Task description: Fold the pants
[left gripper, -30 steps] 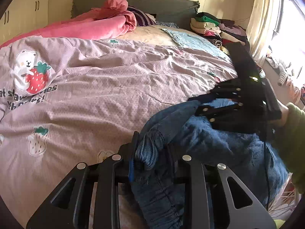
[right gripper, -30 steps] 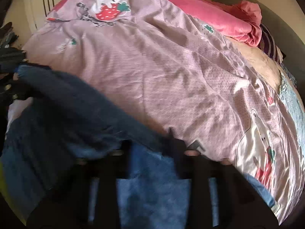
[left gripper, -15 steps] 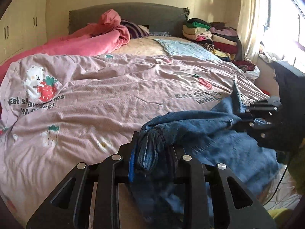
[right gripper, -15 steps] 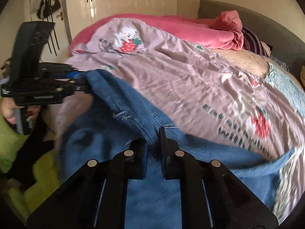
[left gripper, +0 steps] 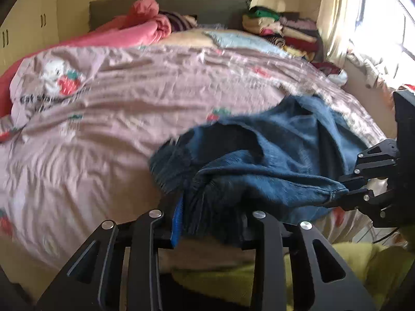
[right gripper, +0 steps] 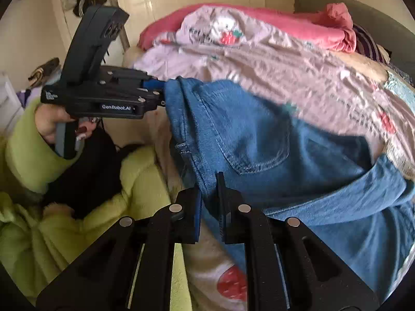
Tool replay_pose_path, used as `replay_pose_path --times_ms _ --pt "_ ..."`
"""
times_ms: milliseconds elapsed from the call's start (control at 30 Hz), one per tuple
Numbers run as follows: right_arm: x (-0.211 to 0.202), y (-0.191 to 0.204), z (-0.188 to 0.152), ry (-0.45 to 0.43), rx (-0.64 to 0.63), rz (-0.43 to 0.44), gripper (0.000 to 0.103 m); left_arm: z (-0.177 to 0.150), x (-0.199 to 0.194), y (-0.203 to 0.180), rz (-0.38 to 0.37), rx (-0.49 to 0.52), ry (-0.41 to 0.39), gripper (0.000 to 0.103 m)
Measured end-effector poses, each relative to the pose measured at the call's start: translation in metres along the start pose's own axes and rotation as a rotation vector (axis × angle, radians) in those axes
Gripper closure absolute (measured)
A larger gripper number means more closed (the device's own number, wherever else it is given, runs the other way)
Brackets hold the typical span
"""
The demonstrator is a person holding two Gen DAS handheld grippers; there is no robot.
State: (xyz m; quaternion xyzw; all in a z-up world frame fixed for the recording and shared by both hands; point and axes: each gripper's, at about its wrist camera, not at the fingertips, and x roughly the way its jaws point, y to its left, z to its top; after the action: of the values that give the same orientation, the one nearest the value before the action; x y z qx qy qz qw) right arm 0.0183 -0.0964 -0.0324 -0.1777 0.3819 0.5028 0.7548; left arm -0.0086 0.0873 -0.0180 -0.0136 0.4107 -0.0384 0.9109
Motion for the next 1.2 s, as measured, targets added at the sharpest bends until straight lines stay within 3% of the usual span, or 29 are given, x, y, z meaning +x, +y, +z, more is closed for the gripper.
replay_pose_path --times_ms 300,433,533,633,767,933,1033,1100,1167,1200 --pt "0.025 -0.005 -0.014 0.043 0.075 0.018 0.093 -0.020 -0.009 0.026 0.078 -0.110 0.059 0.057" --pt "0.026 -0.005 -0.015 0.034 0.082 0.034 0.092 -0.015 -0.039 0.025 0.077 -0.138 -0.012 0.057" --pt "0.027 -0.005 -0.016 0.030 0.090 0.046 0.091 -0.002 -0.051 0.004 0.021 -0.111 -0.062 0.057" --pt "0.024 -0.004 -0.017 0.022 0.090 0.068 0.085 0.008 -0.031 -0.024 -0.018 -0.043 -0.039 0.057" --pt "-0.002 0.000 -0.018 -0.028 0.091 0.093 0.081 0.001 0.028 -0.039 0.019 0.008 0.097 0.058" --pt "-0.031 -0.006 -0.009 -0.126 0.106 0.036 0.079 -0.004 0.034 -0.040 0.022 0.011 0.080 0.057" --pt "-0.014 -0.014 -0.005 -0.078 0.141 -0.029 0.075 -0.003 0.034 -0.039 0.011 0.001 0.071 0.057" --pt "0.008 -0.023 -0.010 0.018 0.197 -0.064 0.073 -0.005 0.031 -0.035 0.000 -0.008 0.061 0.057" --pt "0.026 -0.032 -0.017 0.086 0.254 -0.052 0.073 -0.007 0.030 -0.030 -0.020 -0.029 0.048 0.057" --pt "0.026 -0.035 -0.021 0.067 0.275 -0.036 0.073 -0.007 0.030 -0.029 -0.027 -0.039 0.042 0.057"
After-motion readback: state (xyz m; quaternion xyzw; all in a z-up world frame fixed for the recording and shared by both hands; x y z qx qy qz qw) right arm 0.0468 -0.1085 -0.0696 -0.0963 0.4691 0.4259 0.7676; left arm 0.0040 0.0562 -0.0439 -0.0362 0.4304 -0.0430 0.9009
